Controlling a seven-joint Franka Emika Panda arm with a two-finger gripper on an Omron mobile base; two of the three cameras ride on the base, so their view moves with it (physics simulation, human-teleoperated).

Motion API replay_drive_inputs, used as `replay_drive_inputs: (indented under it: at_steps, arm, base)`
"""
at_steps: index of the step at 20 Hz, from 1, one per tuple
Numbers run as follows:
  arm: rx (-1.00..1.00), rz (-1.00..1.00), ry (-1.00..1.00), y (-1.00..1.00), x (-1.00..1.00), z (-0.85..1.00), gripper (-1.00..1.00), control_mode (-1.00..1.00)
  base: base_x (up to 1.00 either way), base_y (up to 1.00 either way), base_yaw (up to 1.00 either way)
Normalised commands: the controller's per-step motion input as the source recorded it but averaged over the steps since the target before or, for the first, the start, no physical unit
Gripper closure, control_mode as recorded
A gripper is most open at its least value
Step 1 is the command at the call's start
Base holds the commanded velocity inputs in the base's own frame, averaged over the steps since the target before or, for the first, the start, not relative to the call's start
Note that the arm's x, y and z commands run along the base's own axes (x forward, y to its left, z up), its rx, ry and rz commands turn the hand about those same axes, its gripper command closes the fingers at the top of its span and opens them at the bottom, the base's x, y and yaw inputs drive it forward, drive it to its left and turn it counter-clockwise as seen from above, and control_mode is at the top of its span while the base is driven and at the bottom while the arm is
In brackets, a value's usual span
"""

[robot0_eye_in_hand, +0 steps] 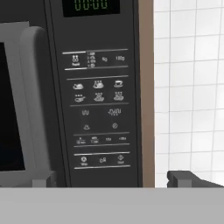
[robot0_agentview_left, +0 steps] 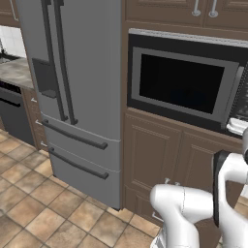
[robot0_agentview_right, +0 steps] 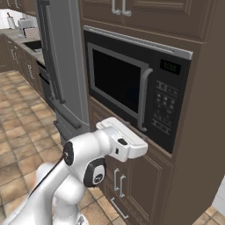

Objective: Pick the potato from the counter and place it in the microwave. Then turn on the microwave.

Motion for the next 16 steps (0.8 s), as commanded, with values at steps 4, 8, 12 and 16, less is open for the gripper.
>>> replay_drive_inputs:
  at_steps: [4,8,12,16]
  arm:
    - [0.00,0.00,0.00,-0.19,0.00,-0.08,-1.00,-1.00]
    - [0.00,0.00,0.00,-0.16,0.00,-0.13,-1.00,-1.00]
    - [0.00,0.00,0.00,-0.10,0.00,-0.17,-1.00,-1.00]
    - [0.00,0.00,0.00,-0.01,0.00,-0.16,-1.00,-1.00]
  base:
    - [0.00,0.00,0.00]
    - [0.00,0.00,0.00]
    - [0.00,0.00,0.00]
    - [0.00,0.00,0.00]
